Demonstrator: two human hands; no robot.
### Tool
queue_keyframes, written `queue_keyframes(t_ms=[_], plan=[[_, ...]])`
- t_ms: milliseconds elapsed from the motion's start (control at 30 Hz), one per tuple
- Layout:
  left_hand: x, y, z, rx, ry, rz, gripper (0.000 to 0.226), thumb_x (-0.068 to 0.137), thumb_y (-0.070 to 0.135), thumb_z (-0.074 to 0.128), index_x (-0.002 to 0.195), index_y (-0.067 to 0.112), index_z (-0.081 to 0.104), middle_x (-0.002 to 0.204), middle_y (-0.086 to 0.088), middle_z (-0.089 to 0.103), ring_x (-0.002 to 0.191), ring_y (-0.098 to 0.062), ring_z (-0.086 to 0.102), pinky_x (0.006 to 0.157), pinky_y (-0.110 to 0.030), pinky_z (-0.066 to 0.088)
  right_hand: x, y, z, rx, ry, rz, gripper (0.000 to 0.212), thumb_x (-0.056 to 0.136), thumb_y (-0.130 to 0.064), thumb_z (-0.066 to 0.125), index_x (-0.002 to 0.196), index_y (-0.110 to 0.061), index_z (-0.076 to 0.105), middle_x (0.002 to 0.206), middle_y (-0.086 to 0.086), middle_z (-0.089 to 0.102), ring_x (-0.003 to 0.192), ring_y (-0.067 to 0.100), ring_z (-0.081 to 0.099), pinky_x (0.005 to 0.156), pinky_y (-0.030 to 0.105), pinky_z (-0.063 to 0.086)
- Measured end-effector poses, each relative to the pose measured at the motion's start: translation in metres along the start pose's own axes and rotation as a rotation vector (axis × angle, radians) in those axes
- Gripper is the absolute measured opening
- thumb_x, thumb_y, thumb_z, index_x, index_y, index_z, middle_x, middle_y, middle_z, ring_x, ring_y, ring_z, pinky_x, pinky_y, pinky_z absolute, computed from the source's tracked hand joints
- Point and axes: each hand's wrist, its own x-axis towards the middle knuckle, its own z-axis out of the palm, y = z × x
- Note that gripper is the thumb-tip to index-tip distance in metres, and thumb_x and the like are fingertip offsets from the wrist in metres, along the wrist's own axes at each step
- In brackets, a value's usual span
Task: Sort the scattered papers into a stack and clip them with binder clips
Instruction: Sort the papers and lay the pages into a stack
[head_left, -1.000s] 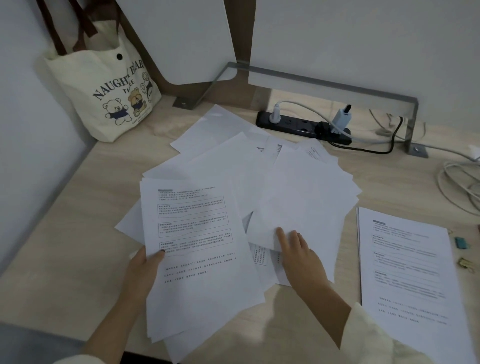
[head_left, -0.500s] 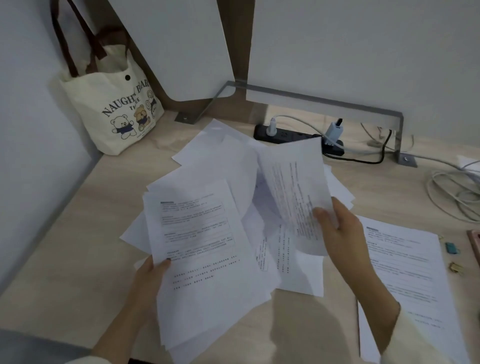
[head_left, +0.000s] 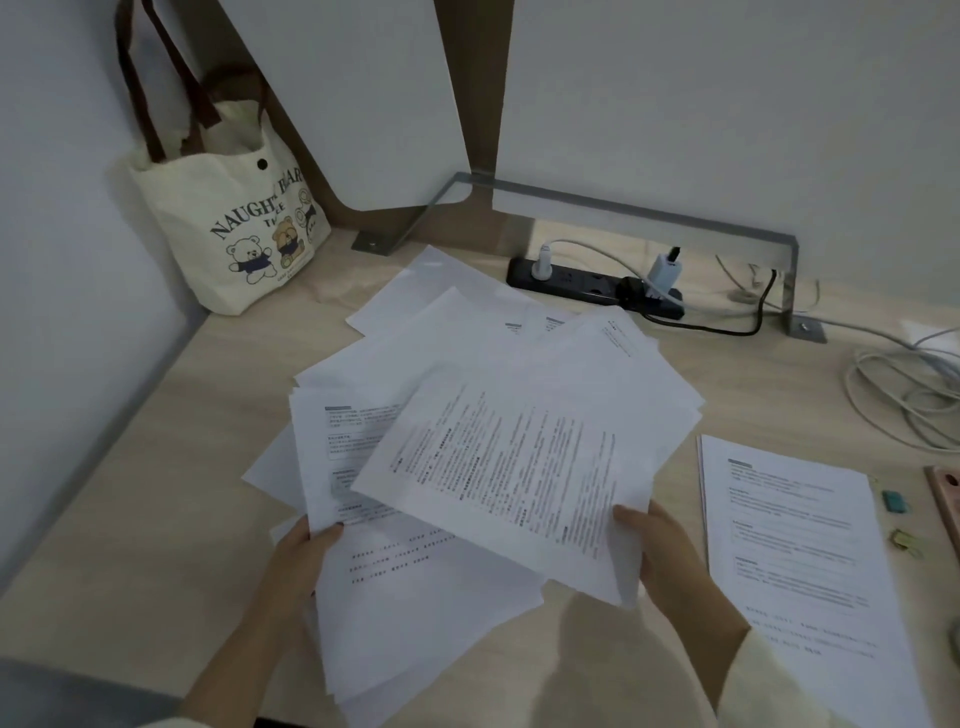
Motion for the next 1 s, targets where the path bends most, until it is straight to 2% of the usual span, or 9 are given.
queue_keyframes(t_ms=[100, 167, 300, 433, 533, 700, 767, 867, 1000], plan=[[-0.004, -0.003, 0.0, -0.061, -0.015, 0.005, 0.036, 0.093, 0.015, 0.051, 0.129, 0.014, 0.054, 0.122, -0.008, 0.061, 0.107, -0.026, 0.057, 0.087, -0.038, 0.046, -0.006, 0.017, 0.011, 0.085, -0.047, 0.093, 0.024, 0.091, -0.002, 0.048, 0.115, -0.001, 0.054, 0.104, 0.016, 0.064, 0.091, 0.034, 0.06, 0.078, 0.042, 0.05], [-0.007, -0.006, 0.002, -0.107, -0.018, 0.017, 0.035, 0.093, 0.017, 0.051, 0.127, 0.018, 0.055, 0.12, -0.004, 0.063, 0.107, -0.024, 0.058, 0.084, -0.037, 0.047, -0.014, 0.024, 0.022, -0.022, -0.136, 0.177, 0.015, 0.088, -0.008, 0.055, 0.102, -0.006, 0.06, 0.098, 0.014, 0.067, 0.085, 0.03, 0.063, 0.072, 0.038, 0.054], [-0.011, -0.009, 0.013, -0.188, 0.021, 0.03, 0.039, 0.092, 0.031, 0.052, 0.13, 0.024, 0.051, 0.123, -0.003, 0.062, 0.109, -0.024, 0.058, 0.097, -0.046, 0.045, -0.023, 0.032, 0.046, -0.229, -0.384, 0.323, 0.026, 0.084, -0.015, 0.064, 0.105, 0.002, 0.065, 0.097, 0.019, 0.071, 0.074, 0.024, 0.069, 0.065, 0.029, 0.057], [-0.011, -0.008, 0.026, -0.164, 0.047, 0.064, 0.043, 0.087, 0.025, 0.061, 0.129, 0.022, 0.051, 0.117, -0.004, 0.064, 0.102, -0.024, 0.062, 0.089, -0.041, 0.05, -0.023, 0.028, 0.059, -0.413, -0.498, 0.255, 0.032, 0.084, -0.022, 0.064, 0.107, 0.001, 0.066, 0.106, 0.022, 0.069, 0.079, 0.018, 0.069, 0.072, 0.026, 0.056], [-0.006, -0.006, 0.03, -0.144, 0.085, 0.06, 0.038, 0.089, 0.011, 0.057, 0.126, 0.018, 0.052, 0.114, -0.007, 0.063, 0.096, -0.025, 0.062, 0.08, -0.038, 0.05, -0.012, 0.016, 0.052, -0.343, -0.429, 0.157, 0.033, 0.084, -0.025, 0.064, 0.108, -0.003, 0.065, 0.105, 0.019, 0.071, 0.087, 0.023, 0.069, 0.077, 0.03, 0.057], [-0.004, -0.006, 0.023, -0.143, 0.071, 0.075, 0.032, 0.09, 0.011, 0.055, 0.119, 0.023, 0.053, 0.103, -0.002, 0.065, 0.091, -0.021, 0.063, 0.068, -0.033, 0.05, 0.009, -0.01, 0.037, -0.094, -0.073, -0.002, 0.02, 0.088, -0.023, 0.059, 0.103, -0.01, 0.061, 0.097, 0.007, 0.064, 0.09, 0.023, 0.061, 0.071, 0.032, 0.052], [-0.003, -0.01, 0.021, -0.178, 0.093, 0.075, 0.031, 0.091, 0.014, 0.054, 0.12, 0.025, 0.052, 0.105, 0.001, 0.064, 0.094, -0.02, 0.062, 0.074, -0.035, 0.051, 0.009, -0.01, 0.044, -0.219, -0.072, -0.032, 0.006, 0.088, -0.011, 0.057, 0.088, -0.007, 0.062, 0.088, 0.009, 0.06, 0.08, 0.022, 0.058, 0.067, 0.032, 0.052], [-0.003, -0.012, 0.022, -0.223, 0.084, 0.093, 0.035, 0.091, 0.028, 0.053, 0.126, 0.027, 0.051, 0.112, 0.006, 0.063, 0.104, -0.017, 0.06, 0.091, -0.037, 0.047, 0.004, 0.005, 0.058, -0.596, -0.173, -0.106, 0.018, 0.086, -0.005, 0.056, 0.071, -0.015, 0.058, 0.074, 0.003, 0.058, 0.072, 0.019, 0.056, 0.069, 0.036, 0.053], [-0.003, -0.015, 0.02, -0.158, 0.082, 0.124, 0.035, 0.092, 0.018, 0.054, 0.126, 0.025, 0.052, 0.103, 0.012, 0.063, 0.1, -0.015, 0.06, 0.09, -0.034, 0.046, -0.007, 0.021, 0.067, -0.796, -0.306, -0.167, 0.013, 0.087, -0.009, 0.052, 0.077, -0.012, 0.059, 0.071, 0.0, 0.058, 0.064, 0.013, 0.053, 0.06, 0.02, 0.048]])
